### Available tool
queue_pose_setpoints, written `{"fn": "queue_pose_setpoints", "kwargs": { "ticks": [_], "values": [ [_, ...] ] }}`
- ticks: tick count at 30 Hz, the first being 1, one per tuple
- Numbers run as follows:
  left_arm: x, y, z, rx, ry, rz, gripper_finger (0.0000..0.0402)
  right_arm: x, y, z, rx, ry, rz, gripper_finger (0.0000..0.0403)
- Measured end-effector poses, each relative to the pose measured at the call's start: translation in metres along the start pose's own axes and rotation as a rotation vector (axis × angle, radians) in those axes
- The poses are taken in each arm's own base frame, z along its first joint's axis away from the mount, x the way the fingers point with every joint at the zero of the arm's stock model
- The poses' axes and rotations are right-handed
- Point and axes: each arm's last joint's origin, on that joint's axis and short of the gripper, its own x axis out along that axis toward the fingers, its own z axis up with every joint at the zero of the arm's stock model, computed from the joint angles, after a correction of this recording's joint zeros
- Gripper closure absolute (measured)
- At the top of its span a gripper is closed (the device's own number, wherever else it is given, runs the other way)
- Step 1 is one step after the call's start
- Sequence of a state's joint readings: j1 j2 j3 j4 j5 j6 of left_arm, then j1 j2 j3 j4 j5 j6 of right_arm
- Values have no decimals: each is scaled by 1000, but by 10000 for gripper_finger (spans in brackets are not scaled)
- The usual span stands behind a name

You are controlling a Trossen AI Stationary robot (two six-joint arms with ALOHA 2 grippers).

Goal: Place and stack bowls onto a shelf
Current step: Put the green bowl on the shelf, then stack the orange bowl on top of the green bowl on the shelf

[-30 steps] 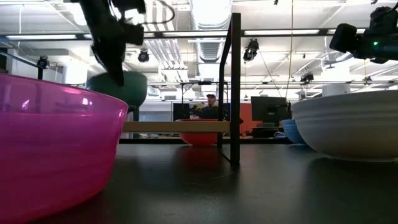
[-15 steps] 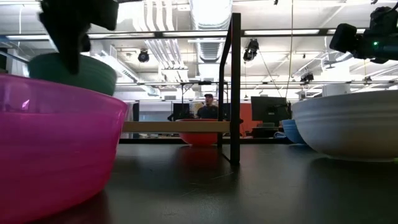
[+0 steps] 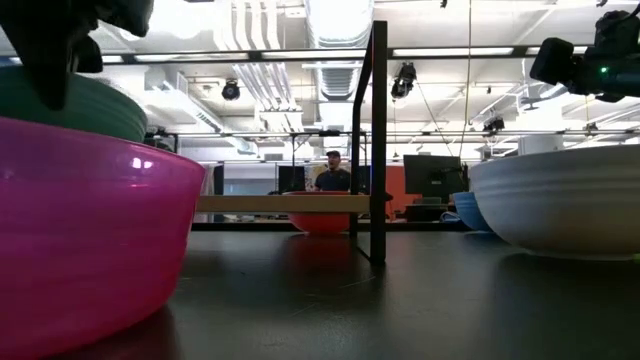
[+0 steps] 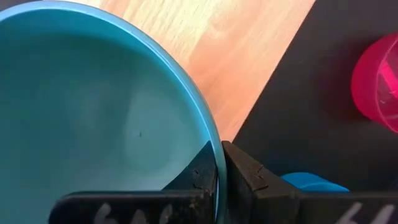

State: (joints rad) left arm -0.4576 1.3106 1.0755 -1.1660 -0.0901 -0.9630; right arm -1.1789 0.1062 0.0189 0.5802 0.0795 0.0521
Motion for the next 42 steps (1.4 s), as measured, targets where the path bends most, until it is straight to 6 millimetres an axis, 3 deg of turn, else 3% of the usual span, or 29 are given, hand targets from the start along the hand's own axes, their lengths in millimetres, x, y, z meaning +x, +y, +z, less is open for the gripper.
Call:
{"fn": "queue_pose_setpoints", "kwargs": {
  "ticks": [12,21,42],
  "values": [
    [16,2,-2,-10,-7,-1,400,0,0,0,1,0,0,232],
    [20,3,-4,-91,0,9,373,0,0,0,0,0,0,232],
    [5,-3,2,-161,-22,-35,249,0,0,0,0,0,0,232]
  ]
}}
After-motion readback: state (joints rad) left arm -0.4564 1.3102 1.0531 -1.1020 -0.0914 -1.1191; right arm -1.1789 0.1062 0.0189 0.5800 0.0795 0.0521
